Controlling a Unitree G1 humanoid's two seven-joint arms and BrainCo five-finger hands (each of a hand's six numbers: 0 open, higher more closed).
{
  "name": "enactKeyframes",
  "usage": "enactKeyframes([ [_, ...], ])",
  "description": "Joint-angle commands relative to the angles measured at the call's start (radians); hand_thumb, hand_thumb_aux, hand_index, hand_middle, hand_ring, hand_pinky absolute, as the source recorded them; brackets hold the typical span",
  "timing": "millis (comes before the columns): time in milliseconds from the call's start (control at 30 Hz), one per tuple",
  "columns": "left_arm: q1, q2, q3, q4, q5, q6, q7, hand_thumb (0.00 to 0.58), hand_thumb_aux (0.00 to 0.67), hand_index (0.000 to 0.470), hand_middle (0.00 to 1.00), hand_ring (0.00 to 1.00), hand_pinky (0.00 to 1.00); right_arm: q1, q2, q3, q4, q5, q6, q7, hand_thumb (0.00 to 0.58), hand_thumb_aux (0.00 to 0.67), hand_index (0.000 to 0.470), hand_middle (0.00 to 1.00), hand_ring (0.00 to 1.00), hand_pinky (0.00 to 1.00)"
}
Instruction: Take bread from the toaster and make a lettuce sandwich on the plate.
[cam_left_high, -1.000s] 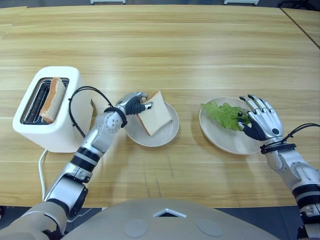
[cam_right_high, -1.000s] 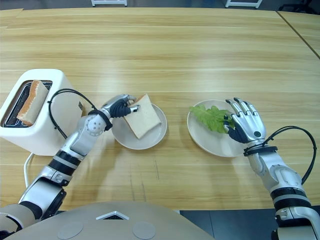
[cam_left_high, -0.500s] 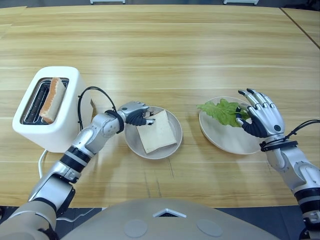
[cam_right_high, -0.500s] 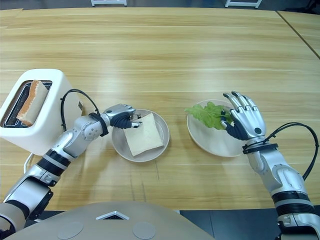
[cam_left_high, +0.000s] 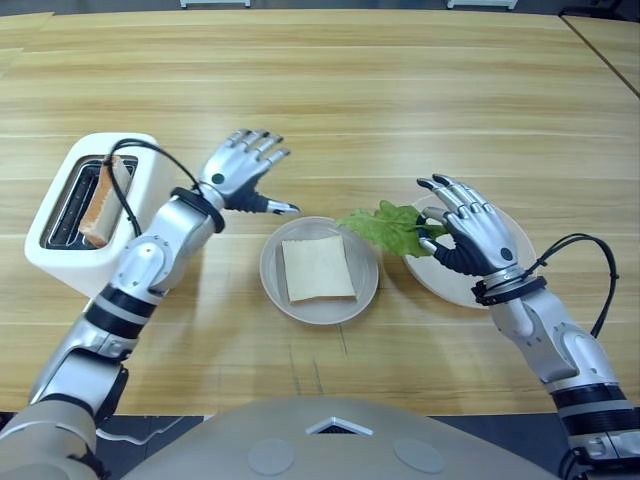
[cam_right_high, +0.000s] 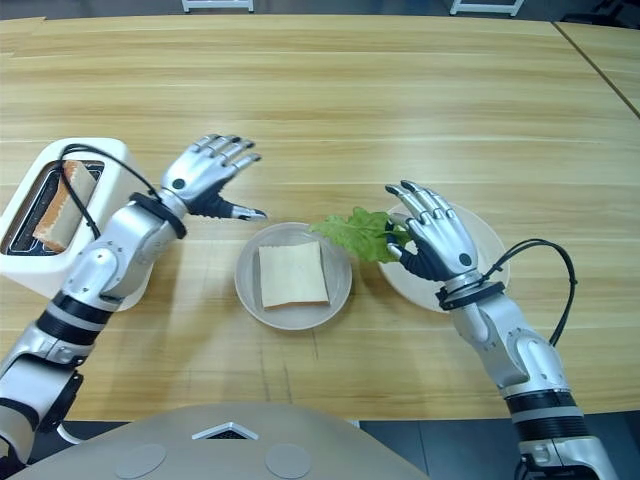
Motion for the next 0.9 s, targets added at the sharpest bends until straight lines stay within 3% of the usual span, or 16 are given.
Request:
enactKeyframes([
  [33,0.058,0.079,0.202,-0.277,0.039,0.096,-0.077,0.000,0.000,0.000,0.00,0.00,0.00,-0.025,0.074,0.080,-0.032,-0.027,-0.004,0.056,0.580,0.670,0.470,0.00,0.00,0.00],
  [167,0.154,0.135,0.431,-0.510,0.027,0.151,-0.179,0.000,0.000,0.000,0.00,0.00,0.00,-0.039,0.140,0.161,-0.039,-0.076,-0.006,0.081,0.580,0.670,0.470,0.00,0.00,0.00],
  [300,0.307,0.166,0.627,-0.544,-0.016,0.164,-0.237,0.000,0.000,0.000,0.00,0.00,0.00,-0.056,0.179,0.225,-0.009,-0.129,-0.019,0.080,0.580,0.670,0.470,0.00,0.00,0.00],
  [433,0.463,0.193,0.710,-0.456,0.010,0.178,-0.320,0.000,0.000,0.000,0.00,0.00,0.00,-0.066,0.184,0.246,0.013,-0.172,-0.017,0.065,0.580,0.670,0.470,0.00,0.00,0.00],
  [567,0.563,0.156,0.700,-0.421,0.003,0.220,-0.394,0.000,0.000,0.000,0.00,0.00,0.00,-0.070,0.177,0.246,0.026,-0.218,-0.010,0.038,0.580,0.670,0.470,0.00,0.00,0.00],
  [600,0.580,0.147,0.697,-0.417,-0.003,0.233,-0.415,0.000,0.000,0.000,0.00,0.00,0.00,-0.070,0.176,0.245,0.027,-0.224,-0.010,0.033,0.539,0.491,0.345,0.00,0.00,0.00],
  [633,0.591,0.141,0.699,-0.416,-0.014,0.243,-0.430,0.000,0.000,0.000,0.00,0.00,0.00,-0.069,0.174,0.243,0.025,-0.233,-0.008,0.025,0.212,0.137,0.096,0.00,0.00,0.00],
  [667,0.597,0.137,0.704,-0.418,-0.013,0.254,-0.435,0.000,0.000,0.000,0.00,0.00,0.00,-0.070,0.171,0.239,0.025,-0.237,-0.008,0.018,0.000,0.000,0.000,0.00,0.00,0.00],
  [733,0.593,0.141,0.713,-0.415,-0.008,0.275,-0.444,0.000,0.000,0.000,0.00,0.00,0.00,-0.068,0.167,0.227,0.022,-0.236,-0.004,0.008,0.000,0.000,0.000,0.00,0.00,0.00],
  [800,0.579,0.144,0.690,-0.413,-0.010,0.279,-0.450,0.079,0.047,0.033,0.00,0.00,0.00,-0.063,0.167,0.215,0.015,-0.232,0.001,-0.004,0.000,0.000,0.000,0.00,0.00,0.00],
  [833,0.571,0.143,0.675,-0.414,-0.011,0.278,-0.452,0.237,0.155,0.109,0.00,0.00,0.00,-0.061,0.168,0.211,0.012,-0.228,0.003,-0.008,0.000,0.000,0.000,0.00,0.00,0.00],
  [867,0.564,0.138,0.663,-0.417,-0.015,0.280,-0.454,0.449,0.352,0.247,0.00,0.00,0.00,-0.059,0.169,0.208,0.008,-0.227,0.003,-0.011,0.000,0.000,0.000,0.00,0.00,0.00],
  [900,0.557,0.138,0.656,-0.416,-0.014,0.283,-0.453,0.551,0.520,0.365,0.00,0.00,0.00,-0.058,0.170,0.206,0.005,-0.224,0.002,-0.013,0.000,0.000,0.000,0.00,0.00,0.00],
])
